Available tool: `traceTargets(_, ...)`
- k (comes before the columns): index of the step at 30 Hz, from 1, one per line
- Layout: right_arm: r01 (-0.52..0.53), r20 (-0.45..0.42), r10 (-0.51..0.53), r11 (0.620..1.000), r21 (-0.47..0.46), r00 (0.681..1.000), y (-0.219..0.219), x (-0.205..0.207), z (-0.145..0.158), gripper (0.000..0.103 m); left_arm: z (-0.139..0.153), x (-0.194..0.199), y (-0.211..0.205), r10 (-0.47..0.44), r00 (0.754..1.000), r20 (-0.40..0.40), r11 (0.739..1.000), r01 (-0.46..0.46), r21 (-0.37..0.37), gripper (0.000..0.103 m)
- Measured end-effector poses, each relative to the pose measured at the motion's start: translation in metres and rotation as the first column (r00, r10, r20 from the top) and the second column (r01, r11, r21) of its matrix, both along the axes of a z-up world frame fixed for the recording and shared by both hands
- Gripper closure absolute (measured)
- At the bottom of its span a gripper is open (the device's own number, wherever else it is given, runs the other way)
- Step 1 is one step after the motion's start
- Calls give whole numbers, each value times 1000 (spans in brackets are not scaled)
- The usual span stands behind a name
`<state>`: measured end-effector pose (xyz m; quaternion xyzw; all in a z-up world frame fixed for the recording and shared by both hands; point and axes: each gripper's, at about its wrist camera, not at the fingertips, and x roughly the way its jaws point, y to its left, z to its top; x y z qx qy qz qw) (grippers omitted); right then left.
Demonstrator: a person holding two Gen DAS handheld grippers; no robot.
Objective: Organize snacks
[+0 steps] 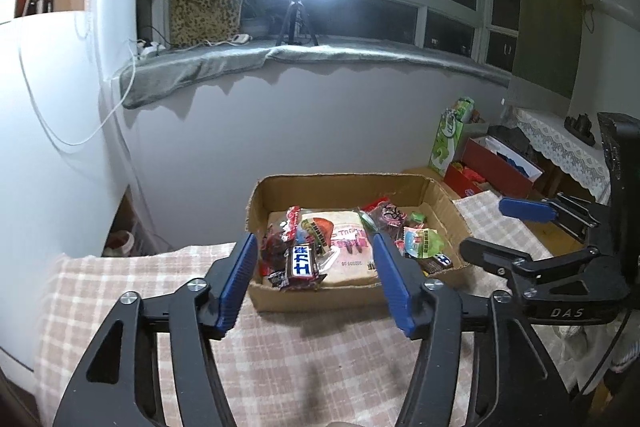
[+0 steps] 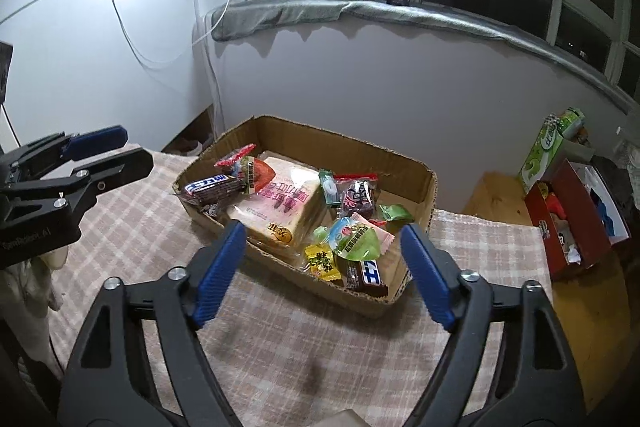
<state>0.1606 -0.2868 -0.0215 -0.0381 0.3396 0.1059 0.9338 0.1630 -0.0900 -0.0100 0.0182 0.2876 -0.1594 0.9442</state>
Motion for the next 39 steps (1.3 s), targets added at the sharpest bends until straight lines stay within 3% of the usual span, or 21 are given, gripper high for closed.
traceTargets(3,12,12,-11,1000,-8,1000,-1,-10,3,20,1,-10,3,16,1000,11,1000,-16,-2,33)
traceTargets(14,40,32,-39,999,-26,999,-3,-43,5,19,-7,-37,7,62,998,-11,998,-61,4,32)
traceTargets(19,56,41,-55,998,-39,998,-5,-51,2,11,-11,-45,7,68,997,-21,998,-68,10,32)
traceTargets(39,70,57,-67,996,-61,996,-7,-59,7,11,-5,-54,7,77,997,-15,997,-77,0,32)
